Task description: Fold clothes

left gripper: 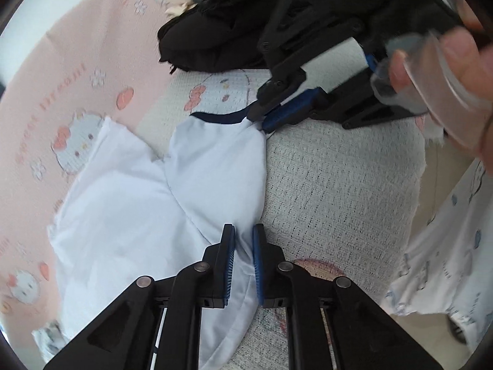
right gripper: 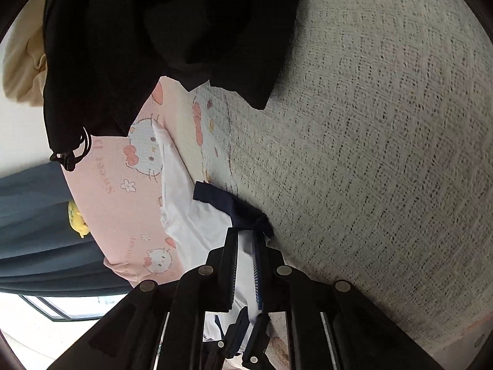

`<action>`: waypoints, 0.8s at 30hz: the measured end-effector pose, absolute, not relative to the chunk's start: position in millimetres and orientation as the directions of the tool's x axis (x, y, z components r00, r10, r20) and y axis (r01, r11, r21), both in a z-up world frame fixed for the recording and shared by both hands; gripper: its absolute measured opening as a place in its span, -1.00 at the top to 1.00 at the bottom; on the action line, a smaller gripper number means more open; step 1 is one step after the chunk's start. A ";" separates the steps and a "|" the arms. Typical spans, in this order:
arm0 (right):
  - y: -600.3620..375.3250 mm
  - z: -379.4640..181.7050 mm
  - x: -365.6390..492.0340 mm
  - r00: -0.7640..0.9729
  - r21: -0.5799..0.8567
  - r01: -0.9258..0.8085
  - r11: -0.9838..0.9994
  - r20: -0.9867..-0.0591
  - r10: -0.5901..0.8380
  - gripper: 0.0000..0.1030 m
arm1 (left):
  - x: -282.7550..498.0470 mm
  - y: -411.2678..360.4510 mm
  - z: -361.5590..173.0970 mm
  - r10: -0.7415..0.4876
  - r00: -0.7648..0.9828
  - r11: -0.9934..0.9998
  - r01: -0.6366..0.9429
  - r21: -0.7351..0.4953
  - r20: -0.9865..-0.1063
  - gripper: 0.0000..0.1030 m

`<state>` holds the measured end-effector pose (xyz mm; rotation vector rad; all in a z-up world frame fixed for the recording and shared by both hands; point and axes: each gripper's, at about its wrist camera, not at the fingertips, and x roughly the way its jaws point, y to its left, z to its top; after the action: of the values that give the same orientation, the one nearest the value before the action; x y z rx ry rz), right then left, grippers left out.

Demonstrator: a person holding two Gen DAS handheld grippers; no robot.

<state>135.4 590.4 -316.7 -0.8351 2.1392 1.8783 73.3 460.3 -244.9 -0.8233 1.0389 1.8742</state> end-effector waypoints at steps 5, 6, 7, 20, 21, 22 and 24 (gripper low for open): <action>591.6 -310.0 125.2 -0.812 0.847 -0.531 -0.021 -0.516 -0.271 0.84 | 74.0 456.7 -244.1 0.352 -0.424 -0.342 -0.888 0.307 -0.834 0.83; 591.7 -307.6 125.0 -0.806 0.837 -0.546 -0.040 -0.538 -0.248 0.94 | 76.4 456.3 -244.5 0.353 -0.430 -0.338 -0.887 0.315 -0.831 0.83; 592.2 -304.6 125.1 -0.791 0.818 -0.571 -0.064 -0.570 -0.223 1.00 | 80.1 456.5 -243.5 0.351 -0.444 -0.332 -0.882 0.333 -0.825 0.83; 579.3 -270.9 115.6 -0.754 0.768 -0.619 -0.165 -0.640 -0.151 0.56 | 97.3 456.2 -224.6 0.355 -0.620 -0.302 -0.784 0.542 -0.699 0.76; 575.0 -263.5 114.6 -0.758 0.771 -0.610 -0.182 -0.635 -0.149 0.18 | 90.9 453.6 -222.1 0.339 -0.592 -0.326 -0.803 0.499 -0.731 0.76; 570.7 -256.2 113.7 -0.763 0.774 -0.601 -0.198 -0.629 -0.147 -0.02 | 83.4 450.0 -220.0 0.328 -0.550 -0.346 -0.827 0.444 -0.768 0.76; 561.8 -243.6 110.9 -0.781 0.791 -0.567 -0.229 -0.605 -0.157 -0.03 | 68.0 441.0 -215.8 0.319 -0.460 -0.390 -0.861 0.328 -0.829 0.75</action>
<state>110.9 561.8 -243.6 -0.8643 1.7453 2.0915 68.0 441.0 -215.8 -0.8778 0.9985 1.9299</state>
